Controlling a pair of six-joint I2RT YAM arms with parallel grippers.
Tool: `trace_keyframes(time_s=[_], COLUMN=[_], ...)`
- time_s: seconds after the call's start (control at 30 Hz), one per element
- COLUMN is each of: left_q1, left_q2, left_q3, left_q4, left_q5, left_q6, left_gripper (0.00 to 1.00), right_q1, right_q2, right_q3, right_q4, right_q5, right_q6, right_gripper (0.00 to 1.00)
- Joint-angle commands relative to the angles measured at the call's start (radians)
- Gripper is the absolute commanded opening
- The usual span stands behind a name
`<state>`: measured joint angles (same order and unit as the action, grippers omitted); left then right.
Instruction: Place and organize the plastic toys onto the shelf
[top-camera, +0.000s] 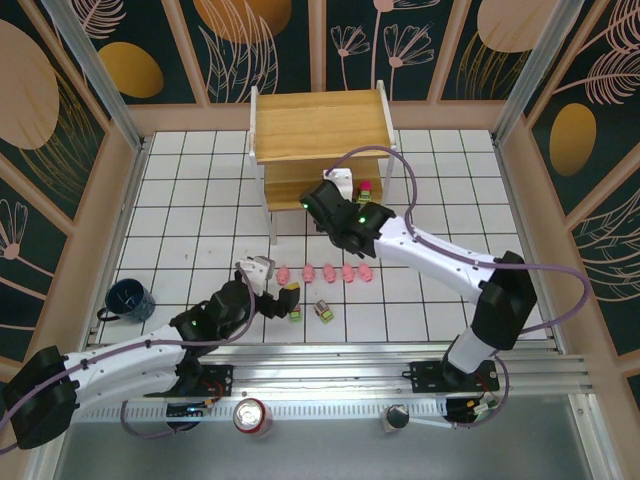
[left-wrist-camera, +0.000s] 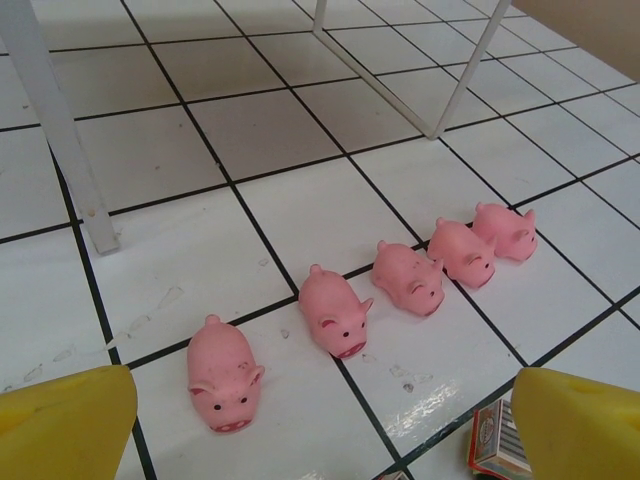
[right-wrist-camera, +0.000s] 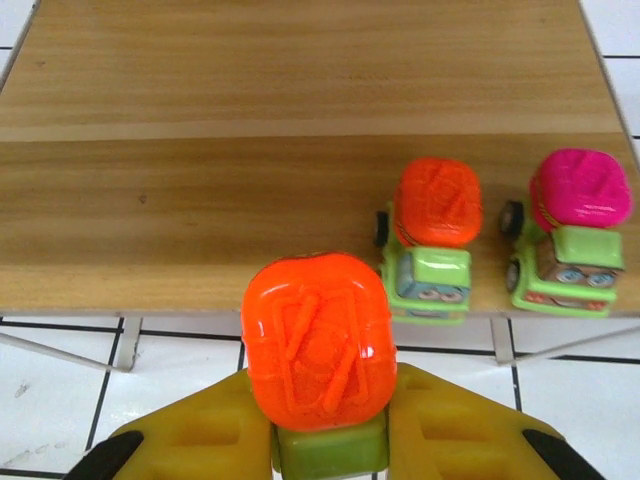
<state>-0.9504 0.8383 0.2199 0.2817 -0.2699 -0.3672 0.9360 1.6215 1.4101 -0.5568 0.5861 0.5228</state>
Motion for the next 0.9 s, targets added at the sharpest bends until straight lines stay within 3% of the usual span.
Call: trace_keyframes(time_s=[0.0,0.87], left_q1=[-0.005,-0.005], left_q2=[-0.01,-0.011], left_q3=[-0.011,-0.014], left_q4=[0.043,0.048], left_q5=[0.001,-0.001], left_q6=[0.022,0.019], left_gripper=[0.96,0.96], right_q1=[-0.015,-0.09], right_q2=[0.033,0.173], right_q3=[0.06,0.129], right_q4=[0.03,0.088], right_q5=[-0.007,-0.065], right_q6=[-0.033,-0.02], right_gripper=[0.23,0.24])
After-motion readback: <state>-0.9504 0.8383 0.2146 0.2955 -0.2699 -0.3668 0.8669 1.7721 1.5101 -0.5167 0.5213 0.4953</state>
